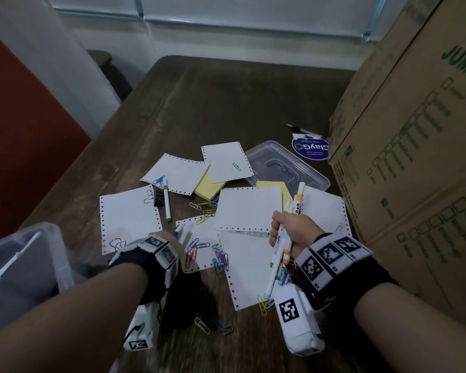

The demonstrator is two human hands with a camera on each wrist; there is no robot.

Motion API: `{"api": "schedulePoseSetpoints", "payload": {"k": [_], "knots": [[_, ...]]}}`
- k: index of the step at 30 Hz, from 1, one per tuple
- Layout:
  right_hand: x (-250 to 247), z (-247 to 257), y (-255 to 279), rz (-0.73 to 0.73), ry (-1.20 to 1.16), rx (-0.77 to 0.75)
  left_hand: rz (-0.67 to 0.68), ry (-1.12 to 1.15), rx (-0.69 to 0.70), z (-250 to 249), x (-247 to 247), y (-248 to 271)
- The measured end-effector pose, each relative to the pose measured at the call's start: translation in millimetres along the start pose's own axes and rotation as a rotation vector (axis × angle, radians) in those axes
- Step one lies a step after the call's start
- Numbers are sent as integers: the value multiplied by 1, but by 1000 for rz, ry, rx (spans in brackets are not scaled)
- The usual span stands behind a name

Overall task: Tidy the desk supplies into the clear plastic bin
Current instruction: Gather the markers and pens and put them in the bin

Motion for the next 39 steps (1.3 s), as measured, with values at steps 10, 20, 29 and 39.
{"api": "schedulePoseSetpoints", "payload": {"k": [10, 20, 29, 39], "knots": [[-2, 12, -19, 47, -59, -25, -150, -102, 75, -43, -59, -17], [0, 26, -39, 142, 61, -49, -180, -190, 72, -42, -53, -52], [6, 50, -38, 222, 86, -97, -210, 222, 204, -75, -73, -15], [3, 94, 3, 265, -238, -182, 571, 397, 725, -172, -34, 134]]}}
Point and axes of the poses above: each hand's wrist, its own y-axis away from the middle knuckle, its own x-axis out of the palm, z = x × y, the point moved 7 cm from there along -y, towards the middle knuckle, and after that the axes turned 9 degrees about z, right-handed, at the moved point
